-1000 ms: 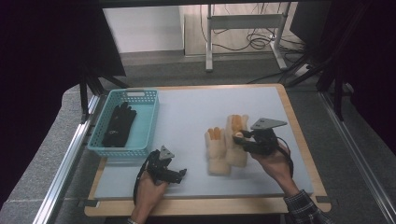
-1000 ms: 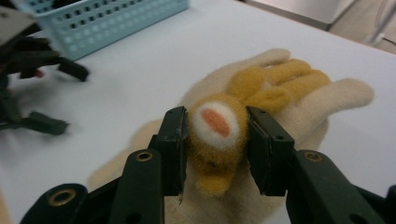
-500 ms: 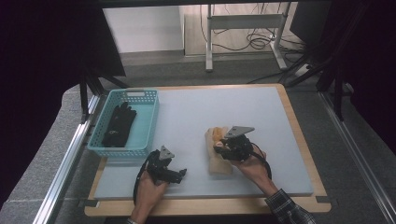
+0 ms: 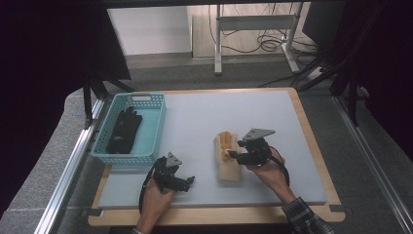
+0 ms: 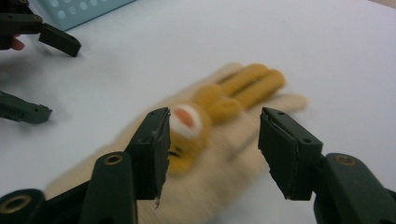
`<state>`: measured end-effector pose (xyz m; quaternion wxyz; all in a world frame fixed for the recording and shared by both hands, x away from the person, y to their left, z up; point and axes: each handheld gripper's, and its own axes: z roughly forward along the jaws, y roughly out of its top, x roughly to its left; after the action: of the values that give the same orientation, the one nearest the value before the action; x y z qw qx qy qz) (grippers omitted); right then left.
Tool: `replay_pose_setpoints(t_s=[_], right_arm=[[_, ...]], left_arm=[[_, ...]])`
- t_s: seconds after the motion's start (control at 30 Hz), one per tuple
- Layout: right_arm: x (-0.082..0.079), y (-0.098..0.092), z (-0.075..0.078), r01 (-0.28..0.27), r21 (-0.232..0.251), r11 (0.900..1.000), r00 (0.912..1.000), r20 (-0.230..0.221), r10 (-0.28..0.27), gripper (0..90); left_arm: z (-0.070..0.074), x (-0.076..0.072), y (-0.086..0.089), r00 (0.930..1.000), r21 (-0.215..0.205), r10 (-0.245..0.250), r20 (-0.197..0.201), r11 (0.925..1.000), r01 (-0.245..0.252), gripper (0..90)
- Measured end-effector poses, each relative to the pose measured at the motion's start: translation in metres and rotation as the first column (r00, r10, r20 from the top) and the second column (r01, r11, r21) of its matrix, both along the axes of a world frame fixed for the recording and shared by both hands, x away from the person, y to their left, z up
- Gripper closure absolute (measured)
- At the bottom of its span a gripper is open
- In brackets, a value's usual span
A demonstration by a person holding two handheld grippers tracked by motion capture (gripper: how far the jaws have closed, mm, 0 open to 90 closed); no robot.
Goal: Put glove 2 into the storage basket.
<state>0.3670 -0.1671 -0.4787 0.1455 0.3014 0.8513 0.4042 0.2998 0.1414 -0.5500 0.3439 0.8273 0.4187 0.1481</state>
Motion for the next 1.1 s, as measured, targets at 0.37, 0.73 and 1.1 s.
replay_pose_setpoints(t_s=[0.37, 0.73, 1.1], right_arm=[[-0.011, -0.041, -0.022, 0.028, -0.006, 1.0, 0.9966, -0.077, -0.028, 84.1], [-0.034, -0.037, -0.041, -0.044, -0.035, 0.998, 0.9949, -0.093, 0.041, 88.3], [-0.041, -0.021, -0.05, -0.085, -0.034, 0.996, 0.9917, -0.1, 0.081, 88.2]], left_arm=[[0.0, 0.0, 0.0, 1.0, -0.001, 0.002, -0.001, 1.0, -0.002, 1.2], [0.0, 0.0, 0.0, 1.0, -0.002, 0.002, 0.0, 1.0, -0.002, 1.2], [0.0, 0.0, 0.0, 1.0, -0.001, 0.002, 0.0, 1.0, -0.002, 1.2]])
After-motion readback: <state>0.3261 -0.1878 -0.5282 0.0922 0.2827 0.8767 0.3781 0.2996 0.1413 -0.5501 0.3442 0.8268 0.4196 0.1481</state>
